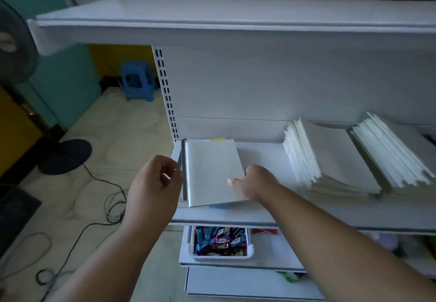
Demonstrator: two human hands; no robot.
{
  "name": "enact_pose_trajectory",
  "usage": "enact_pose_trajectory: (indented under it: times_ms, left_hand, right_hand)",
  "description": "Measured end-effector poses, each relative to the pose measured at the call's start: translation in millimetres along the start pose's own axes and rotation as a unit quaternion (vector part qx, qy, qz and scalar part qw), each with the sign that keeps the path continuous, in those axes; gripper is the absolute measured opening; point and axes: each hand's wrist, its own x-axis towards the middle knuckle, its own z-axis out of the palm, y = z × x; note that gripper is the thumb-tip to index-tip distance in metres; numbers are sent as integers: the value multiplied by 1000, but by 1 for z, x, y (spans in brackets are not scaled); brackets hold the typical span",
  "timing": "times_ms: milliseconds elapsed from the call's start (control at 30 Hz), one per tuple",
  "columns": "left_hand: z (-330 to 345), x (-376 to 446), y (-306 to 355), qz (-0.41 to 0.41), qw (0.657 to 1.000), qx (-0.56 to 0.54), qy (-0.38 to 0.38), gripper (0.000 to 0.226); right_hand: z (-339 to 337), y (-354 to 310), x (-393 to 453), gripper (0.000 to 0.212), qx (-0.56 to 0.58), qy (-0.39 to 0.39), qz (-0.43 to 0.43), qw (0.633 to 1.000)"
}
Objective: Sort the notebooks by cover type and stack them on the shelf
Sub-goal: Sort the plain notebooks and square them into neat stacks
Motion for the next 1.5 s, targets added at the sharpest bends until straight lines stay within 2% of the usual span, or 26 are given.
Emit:
enact_pose_trajectory:
  times_ms: [100,200,233,333,367,433,467,500,567,600,633,667,767,833,933,1000,1067,1100,1233,1300,1400,1500]
  left_hand:
    - [-14,7,-11,0,999,2,-32,14]
    - [-14,14,-21,-16,996,3,-87,4]
    - [-13,16,-22,-18,994,5,-104,7]
    - [-7,23,-23,-17,990,1,-138,46]
    - [-6,25,-20,-28,990,-21,-136,53]
    - [-5,29,-19,-71,984,-113,-121,49]
    - [-7,32,-18,-120,969,-186,-113,43]
    - [-9,37,-17,-185,940,-264,-115,41]
    - [-16,48,-17,-285,860,-384,-176,51]
    - [-19,52,-18,-305,831,-412,-218,53]
    - [-20,56,-18,-307,818,-414,-253,52]
    - [-18,57,-18,-290,831,-388,-273,46]
    - [-2,48,-11,-182,920,-229,-262,17]
    - [10,36,-8,-152,931,-236,-236,7]
    - [25,22,4,-116,930,-276,-215,11]
    - [38,14,18,-67,941,-243,-225,13]
    - [54,7,40,-26,951,-203,-231,11]
    - [64,4,54,-11,953,-194,-234,10]
    - [114,0,115,45,964,-87,-246,16]
    - [145,2,144,58,967,-28,-248,17]
    - [188,11,175,66,961,87,-256,15]
    - [221,19,180,99,942,209,-242,19]
  right_hand:
    - [-1,-5,-3,30,13,41,-4,999]
    - [-7,-12,-16,23,110,97,-39,988]
    - [-7,-16,-24,20,174,110,-59,977]
    - [-7,-26,-47,11,315,139,-110,932]
    - [-6,-28,-53,10,326,152,-129,924]
    - [-8,-27,-61,9,300,195,-166,919]
    - [-10,-24,-64,10,282,220,-185,915]
    - [-13,-22,-67,11,266,242,-202,911]
    - [-19,-15,-71,11,248,261,-229,904]
    - [-22,-11,-71,10,249,257,-239,903]
    - [-24,-9,-71,10,258,248,-246,901]
    - [-26,-8,-70,9,278,236,-247,898]
    - [-25,-10,-71,18,370,178,-221,885]
    - [-26,-6,-72,23,394,148,-196,886]
    - [-46,7,-70,7,401,160,-155,888]
    - [-74,18,-64,17,421,189,-120,879]
    - [-107,33,-56,41,383,247,-110,883]
    - [-124,42,-53,44,349,277,-110,888]
    - [-184,92,-37,36,126,340,-62,930]
    - [-206,115,-24,39,19,330,-39,943]
    - [-221,143,4,30,-106,285,-19,952]
    - [-215,161,33,39,-151,262,-8,953]
